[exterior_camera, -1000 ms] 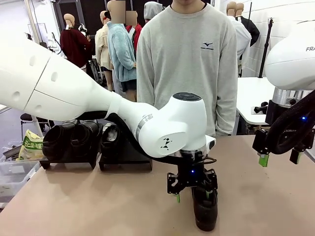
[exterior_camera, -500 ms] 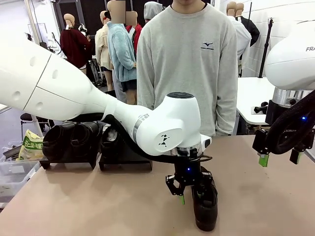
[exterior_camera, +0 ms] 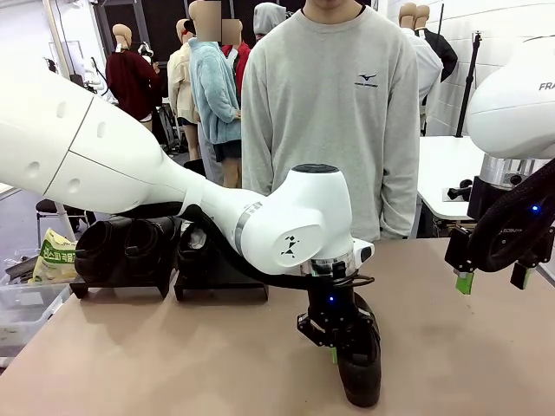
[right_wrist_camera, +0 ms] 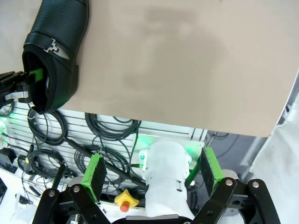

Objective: Organize the shoes by placing them on the stand.
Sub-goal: Place the Shoe from the middle of the table onto the Shoes Stand.

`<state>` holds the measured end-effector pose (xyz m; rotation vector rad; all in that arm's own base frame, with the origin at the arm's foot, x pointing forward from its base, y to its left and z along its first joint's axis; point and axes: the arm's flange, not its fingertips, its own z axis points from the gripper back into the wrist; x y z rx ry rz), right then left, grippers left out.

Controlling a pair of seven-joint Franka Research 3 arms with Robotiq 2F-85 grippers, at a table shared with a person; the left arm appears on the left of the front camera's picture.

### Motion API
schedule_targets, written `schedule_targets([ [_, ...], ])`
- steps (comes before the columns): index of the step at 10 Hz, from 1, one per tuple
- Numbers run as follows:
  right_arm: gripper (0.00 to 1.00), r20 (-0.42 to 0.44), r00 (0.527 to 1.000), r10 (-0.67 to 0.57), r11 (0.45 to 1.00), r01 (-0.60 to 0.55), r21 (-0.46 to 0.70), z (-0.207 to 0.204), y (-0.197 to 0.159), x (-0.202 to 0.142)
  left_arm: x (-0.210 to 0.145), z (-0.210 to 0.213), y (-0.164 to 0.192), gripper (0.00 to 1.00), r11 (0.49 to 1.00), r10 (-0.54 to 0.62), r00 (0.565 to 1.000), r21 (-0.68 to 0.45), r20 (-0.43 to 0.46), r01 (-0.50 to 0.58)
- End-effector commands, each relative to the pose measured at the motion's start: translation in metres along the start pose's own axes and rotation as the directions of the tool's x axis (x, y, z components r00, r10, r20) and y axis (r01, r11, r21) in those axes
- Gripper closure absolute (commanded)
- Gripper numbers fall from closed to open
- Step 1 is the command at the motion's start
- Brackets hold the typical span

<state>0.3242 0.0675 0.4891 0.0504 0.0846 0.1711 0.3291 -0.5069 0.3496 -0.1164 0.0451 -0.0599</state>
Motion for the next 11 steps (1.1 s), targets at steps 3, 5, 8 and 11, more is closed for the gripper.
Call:
schedule_targets([
  [3,0.0,-0.007,1.0,-0.003,1.0,0.002,-0.008,0.003,0.0,-0.001,0.001,0.0,0.007,1.0,0.999,0.012,0.999,-0.033,-0.049,-0.014],
  [5,0.0,-0.007,1.0,-0.003,1.0,0.002,-0.008,0.003,0.0,-0.001,-0.018,0.041,0.016,1.0,0.996,0.015,0.999,-0.091,0.047,-0.011],
  [8,0.0,-0.007,1.0,-0.003,1.0,0.002,-0.008,0.003,0.0,-0.001,-0.043,0.095,0.03,1.0,0.992,-0.086,0.983,-0.08,0.165,0.1],
  [11,0.0,-0.007,1.0,-0.003,1.0,0.002,-0.008,0.003,0.0,-0.001,-0.013,0.134,0.103,1.0,0.993,-0.114,0.936,0.058,0.334,0.1],
])
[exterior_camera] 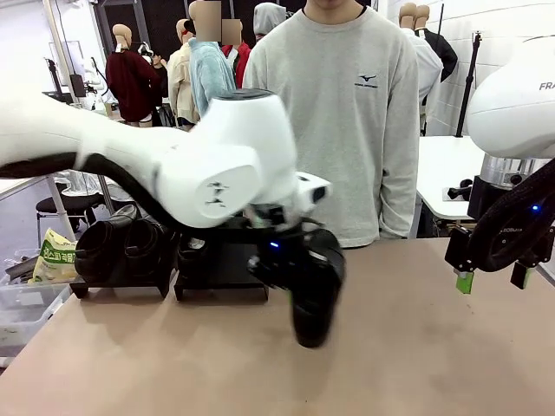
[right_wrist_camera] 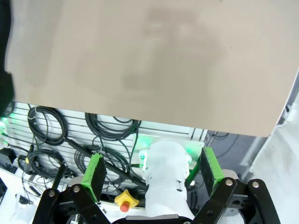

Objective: Organize the shoes by placing them on the stand.
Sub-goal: Place the Shoe from the middle of the table onto the Shoes Stand.

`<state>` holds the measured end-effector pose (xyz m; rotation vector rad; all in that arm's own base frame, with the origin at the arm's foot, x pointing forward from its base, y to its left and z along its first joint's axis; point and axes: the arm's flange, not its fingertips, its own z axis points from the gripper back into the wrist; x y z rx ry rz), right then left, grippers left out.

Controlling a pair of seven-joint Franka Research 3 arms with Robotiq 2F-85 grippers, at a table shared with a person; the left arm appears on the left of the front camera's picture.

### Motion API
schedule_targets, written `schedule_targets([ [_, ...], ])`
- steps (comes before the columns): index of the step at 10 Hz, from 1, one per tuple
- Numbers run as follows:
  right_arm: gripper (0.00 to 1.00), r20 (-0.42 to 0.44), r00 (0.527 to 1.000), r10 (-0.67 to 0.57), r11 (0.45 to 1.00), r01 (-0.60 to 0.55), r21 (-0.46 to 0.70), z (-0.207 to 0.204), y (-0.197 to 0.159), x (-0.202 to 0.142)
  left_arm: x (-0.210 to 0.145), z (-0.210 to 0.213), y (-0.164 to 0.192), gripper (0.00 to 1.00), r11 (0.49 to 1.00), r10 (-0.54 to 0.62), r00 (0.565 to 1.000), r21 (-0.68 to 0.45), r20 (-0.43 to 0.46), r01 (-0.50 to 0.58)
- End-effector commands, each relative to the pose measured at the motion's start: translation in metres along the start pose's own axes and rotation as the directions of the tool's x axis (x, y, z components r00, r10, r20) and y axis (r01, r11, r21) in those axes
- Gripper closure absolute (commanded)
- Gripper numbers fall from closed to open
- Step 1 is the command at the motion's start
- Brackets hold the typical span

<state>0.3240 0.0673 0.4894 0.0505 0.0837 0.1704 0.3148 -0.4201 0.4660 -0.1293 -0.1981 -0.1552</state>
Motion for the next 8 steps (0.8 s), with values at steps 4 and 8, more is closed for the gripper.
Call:
schedule_targets([
  [4,0.0,-0.008,1.0,-0.002,1.0,0.002,-0.008,0.002,0.0,0.0,0.044,0.03,0.104,1.0,0.977,-0.03,0.979,0.211,0.202,-0.014],
  [8,0.0,-0.008,1.0,-0.002,1.0,0.002,-0.008,0.002,0.0,0.0,0.049,0.023,0.108,1.0,0.98,-0.009,0.987,0.199,0.163,-0.024],
])
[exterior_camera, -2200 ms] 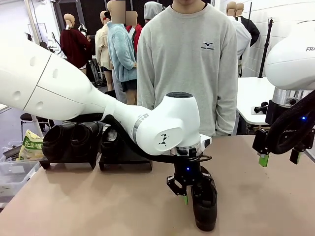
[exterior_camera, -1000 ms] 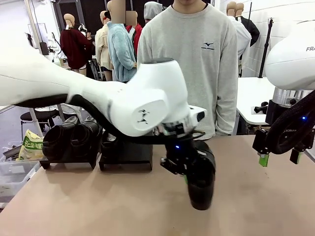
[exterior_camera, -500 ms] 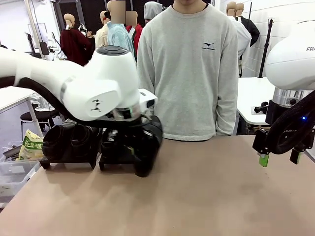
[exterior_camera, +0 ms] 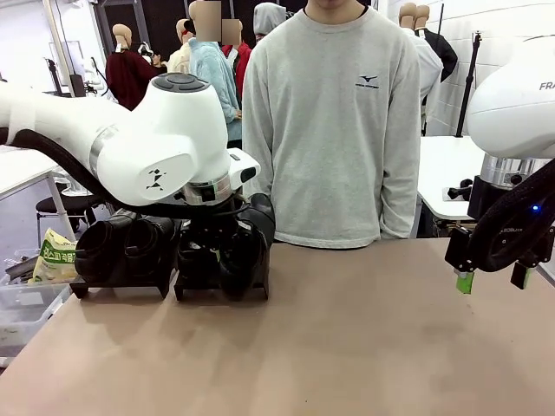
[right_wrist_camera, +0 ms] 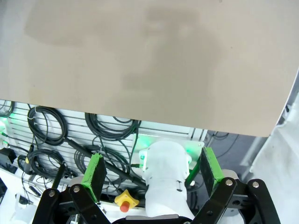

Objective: Organize the shoes by placing them on the stand.
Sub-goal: Place the Shoe from the middle of the table onto the Shoes Stand.

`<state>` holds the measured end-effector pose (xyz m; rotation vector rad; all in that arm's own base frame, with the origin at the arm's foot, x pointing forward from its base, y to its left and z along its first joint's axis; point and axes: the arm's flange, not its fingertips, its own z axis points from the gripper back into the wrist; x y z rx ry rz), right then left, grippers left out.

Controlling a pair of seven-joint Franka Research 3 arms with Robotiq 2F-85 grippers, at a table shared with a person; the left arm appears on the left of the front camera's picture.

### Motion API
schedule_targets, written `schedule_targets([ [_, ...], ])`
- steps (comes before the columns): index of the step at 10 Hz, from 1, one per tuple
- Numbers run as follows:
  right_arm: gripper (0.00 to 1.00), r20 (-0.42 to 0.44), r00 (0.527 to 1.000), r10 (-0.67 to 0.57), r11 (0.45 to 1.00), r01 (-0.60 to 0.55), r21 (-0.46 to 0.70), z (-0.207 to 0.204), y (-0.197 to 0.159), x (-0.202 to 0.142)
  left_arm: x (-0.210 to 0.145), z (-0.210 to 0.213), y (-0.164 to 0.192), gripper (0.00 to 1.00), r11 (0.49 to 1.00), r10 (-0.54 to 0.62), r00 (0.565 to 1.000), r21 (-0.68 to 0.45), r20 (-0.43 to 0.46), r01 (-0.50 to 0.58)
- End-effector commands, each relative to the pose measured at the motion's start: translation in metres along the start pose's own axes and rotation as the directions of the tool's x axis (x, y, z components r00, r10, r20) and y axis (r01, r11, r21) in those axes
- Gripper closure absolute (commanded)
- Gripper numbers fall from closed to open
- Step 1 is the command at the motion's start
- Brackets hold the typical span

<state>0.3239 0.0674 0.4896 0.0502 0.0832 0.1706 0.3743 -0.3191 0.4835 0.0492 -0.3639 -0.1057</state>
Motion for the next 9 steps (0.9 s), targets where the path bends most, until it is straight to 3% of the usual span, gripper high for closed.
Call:
schedule_targets([
  [1,0.0,-0.008,1.0,-0.002,1.0,0.002,-0.008,0.002,0.0,0.0,0.002,0.003,0.003,1.0,1.0,0.007,1.0,-0.001,0.006,-0.007],
  [5,0.0,-0.008,1.0,-0.002,1.0,0.002,-0.008,0.002,0.0,0.0,0.039,-0.022,0.023,1.0,0.998,0.058,0.994,0.024,0.096,-0.061],
  [9,0.0,-0.008,1.0,-0.002,1.0,0.002,-0.008,0.002,0.0,0.0,0.069,-0.034,0.031,1.0,0.987,0.151,0.986,-0.061,0.071,-0.147],
])
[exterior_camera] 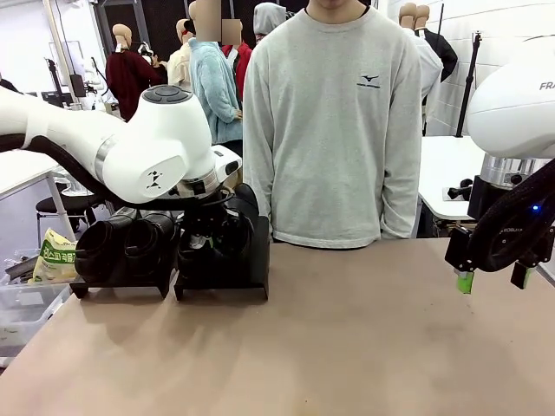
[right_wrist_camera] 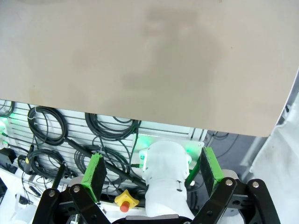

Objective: Organize the shoes by placing them on the stand.
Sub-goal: Place the Shoe from the middle of the table onto the Shoes Stand.

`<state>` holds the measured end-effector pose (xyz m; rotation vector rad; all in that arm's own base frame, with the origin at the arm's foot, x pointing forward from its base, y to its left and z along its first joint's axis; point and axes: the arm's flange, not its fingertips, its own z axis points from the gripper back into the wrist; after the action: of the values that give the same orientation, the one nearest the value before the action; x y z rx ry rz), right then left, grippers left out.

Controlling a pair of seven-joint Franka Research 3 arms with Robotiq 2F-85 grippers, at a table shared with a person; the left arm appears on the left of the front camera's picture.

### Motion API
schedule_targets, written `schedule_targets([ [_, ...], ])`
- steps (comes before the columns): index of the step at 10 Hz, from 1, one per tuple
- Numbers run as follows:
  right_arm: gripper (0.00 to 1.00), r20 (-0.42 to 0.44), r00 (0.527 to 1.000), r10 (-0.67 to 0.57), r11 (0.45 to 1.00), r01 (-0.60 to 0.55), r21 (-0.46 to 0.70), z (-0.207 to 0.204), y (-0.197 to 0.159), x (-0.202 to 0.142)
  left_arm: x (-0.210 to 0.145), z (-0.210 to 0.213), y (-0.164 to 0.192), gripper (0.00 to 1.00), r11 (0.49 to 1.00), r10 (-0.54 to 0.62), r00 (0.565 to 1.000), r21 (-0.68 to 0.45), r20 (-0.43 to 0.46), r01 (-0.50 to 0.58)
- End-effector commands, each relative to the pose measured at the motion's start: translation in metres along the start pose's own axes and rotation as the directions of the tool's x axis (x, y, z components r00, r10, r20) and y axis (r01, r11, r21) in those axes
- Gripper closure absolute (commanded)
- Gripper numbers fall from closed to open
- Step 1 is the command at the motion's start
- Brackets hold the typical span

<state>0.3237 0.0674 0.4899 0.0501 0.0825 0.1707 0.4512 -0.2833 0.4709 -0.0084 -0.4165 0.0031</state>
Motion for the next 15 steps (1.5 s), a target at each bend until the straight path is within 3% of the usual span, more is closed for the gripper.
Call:
schedule_targets([
  [1,0.0,-0.009,1.0,-0.002,1.0,0.002,-0.007,0.002,0.0,0.0,0.012,0.002,-0.014,1.0,0.999,0.037,0.999,-0.009,0.035,-0.036],
  [5,0.0,-0.009,1.0,-0.002,1.0,0.002,-0.007,0.002,0.0,0.0,0.035,-0.025,-0.007,1.0,0.993,0.119,0.992,-0.003,0.043,-0.119],
  [11,0.0,-0.009,1.0,-0.002,1.0,0.002,-0.007,0.002,0.0,0.0,0.045,-0.044,0.005,1.0,0.985,0.128,0.991,-0.116,-0.025,-0.13],
  [15,0.0,-0.009,1.0,-0.002,1.0,0.002,-0.007,0.002,0.0,0.0,0.048,-0.058,0.014,1.0,0.977,0.181,0.979,-0.099,-0.094,-0.19],
])
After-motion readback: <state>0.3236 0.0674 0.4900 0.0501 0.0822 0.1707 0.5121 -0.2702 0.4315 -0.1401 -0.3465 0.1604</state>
